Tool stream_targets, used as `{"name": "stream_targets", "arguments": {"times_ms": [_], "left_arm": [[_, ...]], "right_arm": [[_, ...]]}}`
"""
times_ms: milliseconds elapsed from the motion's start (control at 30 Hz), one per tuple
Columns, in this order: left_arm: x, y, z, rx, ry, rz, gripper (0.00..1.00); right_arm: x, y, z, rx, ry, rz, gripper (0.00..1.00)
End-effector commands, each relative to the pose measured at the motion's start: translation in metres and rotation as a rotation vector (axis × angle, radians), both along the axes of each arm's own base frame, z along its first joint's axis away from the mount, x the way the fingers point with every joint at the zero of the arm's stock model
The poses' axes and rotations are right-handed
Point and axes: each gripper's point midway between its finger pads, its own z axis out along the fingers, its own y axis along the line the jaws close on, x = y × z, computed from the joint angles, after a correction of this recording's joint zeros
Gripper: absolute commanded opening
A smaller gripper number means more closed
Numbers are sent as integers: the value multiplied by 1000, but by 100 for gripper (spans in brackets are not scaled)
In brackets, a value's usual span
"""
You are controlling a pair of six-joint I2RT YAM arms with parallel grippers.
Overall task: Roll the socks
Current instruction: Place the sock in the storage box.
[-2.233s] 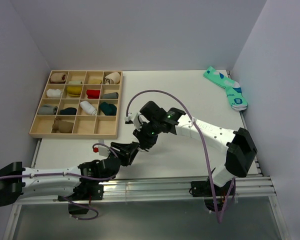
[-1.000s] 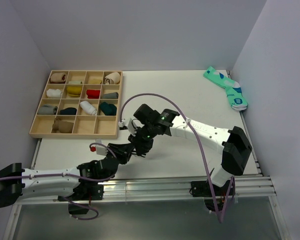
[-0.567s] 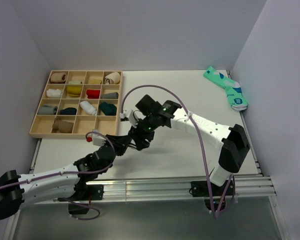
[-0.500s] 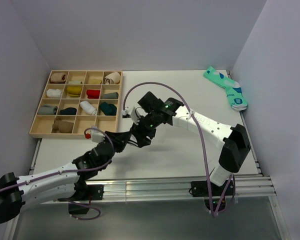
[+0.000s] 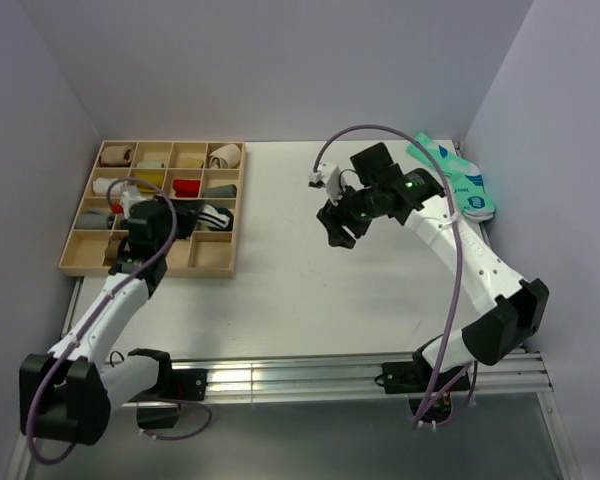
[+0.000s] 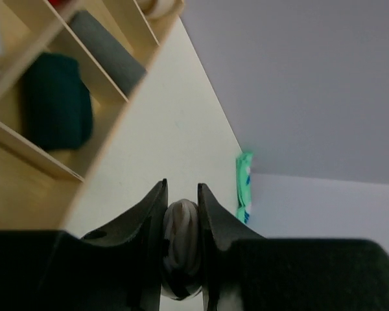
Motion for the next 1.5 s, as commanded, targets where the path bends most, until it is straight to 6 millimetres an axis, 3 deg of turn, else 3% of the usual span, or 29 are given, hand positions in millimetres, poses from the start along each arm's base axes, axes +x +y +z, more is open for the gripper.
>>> {"name": "stream_targets", "arguments": {"times_ms": [0,67,133,167,267,567,700,1033,1467], "left_arm": [[13,30,-2,75,52,-102,0],[26,59,-9,101,62,-63,0],[32,69,-25,80,90,-63,0],[38,81,-23,75,60,-35,0],[40,95,-42,40,118,2,0],[36,135,-77,94,223,45,0],[42,138,-95,117,279,17,0],[27,140,-138,110,383,39,0],[10,142,-172,116,474,83,0]], "right_arm": [[9,-21,48,-3,-133,-62,67],[16,-28,61,-22,-174,-92,67],[24,-35,62,-50,-191,-119,67],[28,-38,66,-56,-200,-132,67],[35,-51,64,-86,-189,-182,66],[44,-45,56,-43,-154,-197,65],[51,-40,49,-35,-137,-199,65],[61,-32,35,-31,-108,-188,63],[63,-30,20,-37,-78,-181,62]]}}
